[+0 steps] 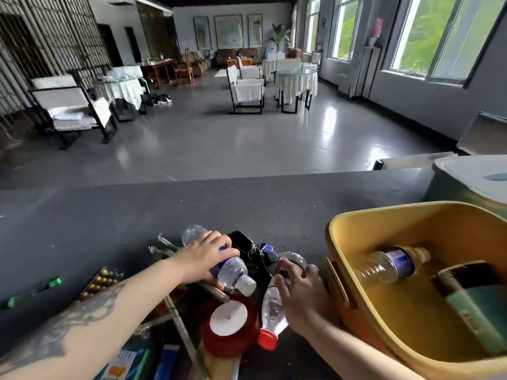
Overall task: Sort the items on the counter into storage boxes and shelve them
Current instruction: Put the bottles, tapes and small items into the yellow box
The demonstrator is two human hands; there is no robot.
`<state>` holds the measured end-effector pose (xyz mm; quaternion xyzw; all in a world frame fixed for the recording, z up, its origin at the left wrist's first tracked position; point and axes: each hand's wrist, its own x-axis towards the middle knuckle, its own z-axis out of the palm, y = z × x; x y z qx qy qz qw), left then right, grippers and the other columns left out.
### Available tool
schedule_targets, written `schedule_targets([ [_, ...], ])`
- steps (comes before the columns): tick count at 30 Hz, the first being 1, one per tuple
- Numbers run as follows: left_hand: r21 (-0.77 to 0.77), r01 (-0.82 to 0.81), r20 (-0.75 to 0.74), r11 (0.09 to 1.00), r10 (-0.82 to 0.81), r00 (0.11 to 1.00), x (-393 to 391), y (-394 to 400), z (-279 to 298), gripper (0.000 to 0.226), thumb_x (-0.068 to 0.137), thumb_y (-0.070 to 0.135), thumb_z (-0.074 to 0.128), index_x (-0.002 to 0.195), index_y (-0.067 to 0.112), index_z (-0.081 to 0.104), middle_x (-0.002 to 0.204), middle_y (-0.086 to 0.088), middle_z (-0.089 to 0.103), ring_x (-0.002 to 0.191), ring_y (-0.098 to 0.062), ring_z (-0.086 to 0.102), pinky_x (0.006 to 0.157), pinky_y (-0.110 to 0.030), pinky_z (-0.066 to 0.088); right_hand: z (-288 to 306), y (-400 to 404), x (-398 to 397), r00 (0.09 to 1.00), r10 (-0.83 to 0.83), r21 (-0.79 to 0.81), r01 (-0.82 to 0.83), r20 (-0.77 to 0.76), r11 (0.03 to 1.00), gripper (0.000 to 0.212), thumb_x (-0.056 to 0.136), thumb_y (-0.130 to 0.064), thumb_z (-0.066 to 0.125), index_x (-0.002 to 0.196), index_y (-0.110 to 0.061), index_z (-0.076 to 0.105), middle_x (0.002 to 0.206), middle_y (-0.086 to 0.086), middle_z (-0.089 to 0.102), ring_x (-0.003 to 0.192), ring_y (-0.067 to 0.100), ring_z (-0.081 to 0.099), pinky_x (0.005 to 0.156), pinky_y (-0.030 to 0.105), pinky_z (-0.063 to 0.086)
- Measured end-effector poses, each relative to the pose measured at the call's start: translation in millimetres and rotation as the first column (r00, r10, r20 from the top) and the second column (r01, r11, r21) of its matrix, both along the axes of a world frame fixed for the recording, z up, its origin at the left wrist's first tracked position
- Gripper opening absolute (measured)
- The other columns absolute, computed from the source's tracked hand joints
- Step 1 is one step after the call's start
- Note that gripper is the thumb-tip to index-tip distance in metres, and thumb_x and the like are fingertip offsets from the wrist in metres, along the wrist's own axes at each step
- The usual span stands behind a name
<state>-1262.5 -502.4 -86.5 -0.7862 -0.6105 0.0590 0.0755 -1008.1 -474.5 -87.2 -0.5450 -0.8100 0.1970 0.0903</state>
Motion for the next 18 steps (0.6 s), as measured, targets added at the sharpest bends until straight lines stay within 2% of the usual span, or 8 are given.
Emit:
schedule_targets([
  [2,0.214,0.018,0.207,0.977,-0.064,0.976,-8,-12,-2,0.049,0.082,0.023,0.055,0.131,0.021,0.052,0.121,-0.003,0.049,0.113,-0.017,0.038,0.098,-0.038,0.044,-6,4,10,0.993,0.109,0.185,-0.115,0.044,0.976,0.047,0.098,-0.052,0.036,0.144,-0.050,0.028,0.159,-0.006,0.008,0.145,0.017,0.011,0.110,0.025,0.005],
  [4,0.321,-0.161,0.484,0.933,-0.015,0.875,-11,-22,-1,0.057,0.087,0.054,0.048,0.127,0.014,0.057,0.119,-0.004,0.050,0.112,-0.018,0.041,0.096,-0.036,0.046,-14,5,20,0.939,0.325,0.218,-0.342,0.110,0.914,0.049,0.095,-0.059,0.031,0.144,-0.052,0.027,0.161,-0.009,-0.008,0.147,0.014,-0.017,0.112,0.029,-0.009],
  [6,0.333,-0.409,0.744,0.850,0.029,0.667,-6,-25,3,0.083,0.069,0.070,0.061,0.125,0.008,0.055,0.118,-0.005,0.048,0.111,-0.021,0.045,0.098,-0.040,0.042,-16,3,22,0.845,0.515,0.057,-0.526,0.141,0.848,0.072,0.082,-0.078,0.031,0.147,-0.052,0.012,0.157,-0.009,-0.027,0.136,0.015,-0.040,0.112,0.037,-0.017],
  [8,0.320,-0.584,0.893,0.746,-0.031,0.448,4,-26,11,0.088,0.064,0.072,0.065,0.121,0.006,0.051,0.114,-0.011,0.049,0.107,-0.020,0.049,0.096,-0.036,0.042,-9,6,22,0.734,0.644,-0.129,-0.632,0.217,0.764,0.105,0.065,-0.087,0.048,0.148,-0.050,-0.004,0.150,-0.010,-0.040,0.131,0.017,-0.047,0.114,0.044,-0.012],
  [11,0.263,-0.675,0.964,0.689,-0.154,0.219,22,-34,24,0.084,0.061,0.076,0.065,0.115,0.015,0.048,0.106,-0.006,0.058,0.096,-0.005,0.057,0.086,-0.017,0.044,14,4,21,0.562,0.728,-0.291,-0.675,0.392,0.678,0.129,0.056,-0.069,0.077,0.151,-0.039,-0.005,0.147,-0.006,-0.044,0.133,0.022,-0.044,0.116,0.052,-0.002],
  [14,0.289,-0.701,0.956,0.652,-0.229,0.182,40,-42,28,0.059,0.063,0.065,0.067,0.108,0.033,0.048,0.098,0.016,0.061,0.086,0.015,0.057,0.076,-0.006,0.042,28,-6,20,0.461,0.757,-0.341,-0.696,0.463,0.632,0.127,0.058,-0.045,0.088,0.154,-0.029,0.006,0.153,0.002,-0.035,0.138,0.025,-0.038,0.117,0.052,0.004],
  [16,0.313,-0.708,0.945,0.634,-0.281,0.166,53,-48,33,0.054,0.064,0.069,0.064,0.105,0.038,0.047,0.096,0.019,0.062,0.086,0.014,0.058,0.076,-0.006,0.043,30,-10,22,0.440,0.767,-0.371,-0.690,0.467,0.622,0.126,0.059,-0.033,0.090,0.154,-0.031,0.006,0.153,0.002,-0.035,0.137,0.024,-0.038,0.117,0.052,0.005],
  [18,0.313,-0.703,0.940,0.639,-0.314,0.133,63,-55,39,0.054,0.067,0.069,0.063,0.107,0.036,0.048,0.095,0.021,0.065,0.091,0.012,0.059,0.079,-0.010,0.044,28,-9,28,0.452,0.765,-0.371,-0.685,0.459,0.627,0.132,0.054,-0.036,0.092,0.153,-0.035,0.004,0.151,-0.002,-0.037,0.136,0.023,-0.039,0.116,0.054,0.002],
])
